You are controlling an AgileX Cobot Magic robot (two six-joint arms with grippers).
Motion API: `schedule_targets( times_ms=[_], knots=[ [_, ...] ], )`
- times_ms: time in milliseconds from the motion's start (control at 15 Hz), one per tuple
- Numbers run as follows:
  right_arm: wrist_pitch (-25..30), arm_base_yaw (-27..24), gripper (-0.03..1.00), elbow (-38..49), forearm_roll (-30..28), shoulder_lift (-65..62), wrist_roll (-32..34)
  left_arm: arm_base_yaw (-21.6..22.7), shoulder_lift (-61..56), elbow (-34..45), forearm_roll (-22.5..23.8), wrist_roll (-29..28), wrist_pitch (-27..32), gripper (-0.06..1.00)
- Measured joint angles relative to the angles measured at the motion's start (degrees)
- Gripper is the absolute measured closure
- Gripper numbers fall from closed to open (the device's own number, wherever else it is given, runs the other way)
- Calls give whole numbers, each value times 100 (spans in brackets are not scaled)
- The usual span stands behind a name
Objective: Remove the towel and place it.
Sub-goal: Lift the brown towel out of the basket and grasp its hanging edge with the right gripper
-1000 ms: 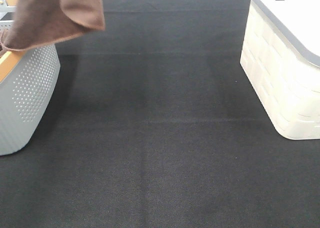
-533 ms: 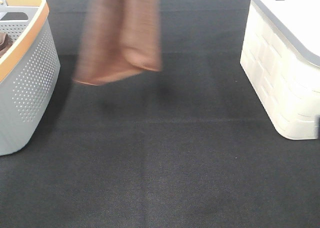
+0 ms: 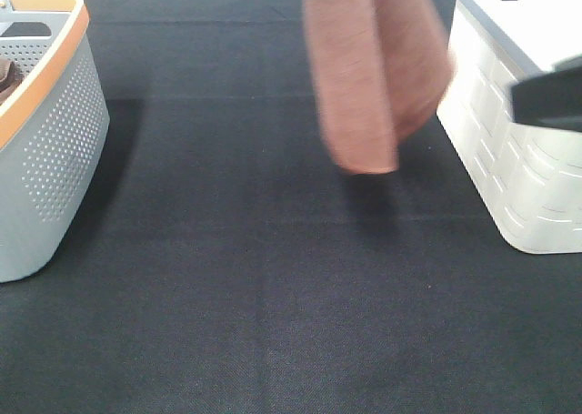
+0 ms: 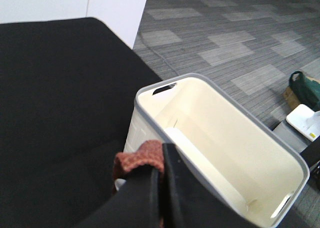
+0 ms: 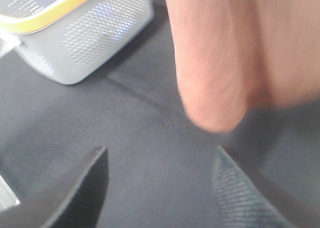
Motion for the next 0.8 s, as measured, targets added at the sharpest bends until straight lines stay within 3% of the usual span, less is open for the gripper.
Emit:
schedule_targets(
  times_ms=[133,333,533,667,800],
  knots=[
    [-630,756,41,-160,-132,401,-309,-120,11,0,447,-441,172,94],
    [-2103,2452,42,-195,-699,1157,-602,-361,74,0,1272,-1089,516,94],
    [-3507,3833,43,-195,-945,1919,-653,-498,86,0,1610,-1375,768,94],
    [-4601,4481,43,-195,-957,2601,-653,-527,86,0,1639,-1432,1043,94],
    [-5145,4607,43,-195,-905,3100,-653,-533,86,0,1644,-1432,1209,94]
  ],
)
